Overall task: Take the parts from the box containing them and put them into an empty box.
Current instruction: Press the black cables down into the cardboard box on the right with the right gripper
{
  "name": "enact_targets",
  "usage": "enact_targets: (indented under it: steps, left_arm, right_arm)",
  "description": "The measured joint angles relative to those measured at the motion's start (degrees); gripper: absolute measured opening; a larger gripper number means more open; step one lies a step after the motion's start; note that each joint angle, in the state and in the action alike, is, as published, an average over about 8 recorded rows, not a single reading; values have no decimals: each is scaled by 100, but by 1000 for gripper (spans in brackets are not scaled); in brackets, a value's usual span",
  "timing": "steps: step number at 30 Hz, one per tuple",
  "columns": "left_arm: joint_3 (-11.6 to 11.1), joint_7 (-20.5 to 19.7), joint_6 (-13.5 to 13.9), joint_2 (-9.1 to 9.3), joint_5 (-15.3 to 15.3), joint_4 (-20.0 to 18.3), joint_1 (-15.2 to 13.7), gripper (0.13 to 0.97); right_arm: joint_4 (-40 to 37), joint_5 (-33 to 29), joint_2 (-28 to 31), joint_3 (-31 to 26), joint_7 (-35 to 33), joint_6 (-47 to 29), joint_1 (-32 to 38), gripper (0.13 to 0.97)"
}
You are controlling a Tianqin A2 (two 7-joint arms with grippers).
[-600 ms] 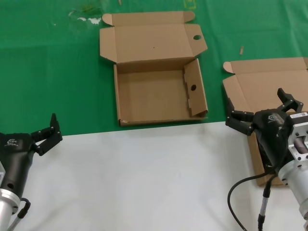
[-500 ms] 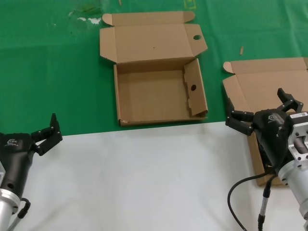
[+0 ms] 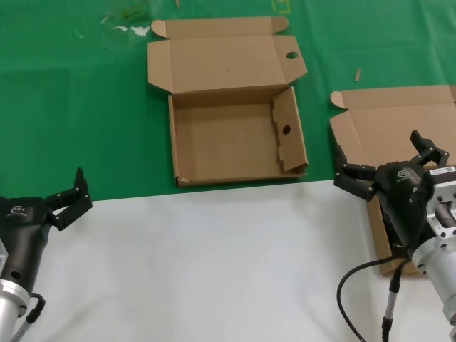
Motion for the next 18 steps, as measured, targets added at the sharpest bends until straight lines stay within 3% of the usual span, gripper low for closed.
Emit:
enact_targets:
  steps: [11, 18]
  left_arm:
    - [0, 0, 0, 0, 0, 0, 0, 966]
    - [0, 0, 0, 0, 0, 0, 0, 966]
  right_arm:
    - [-4, 1, 15, -34, -15, 39, 15, 966]
    - [127, 343, 435, -598, -466, 668, 147, 966]
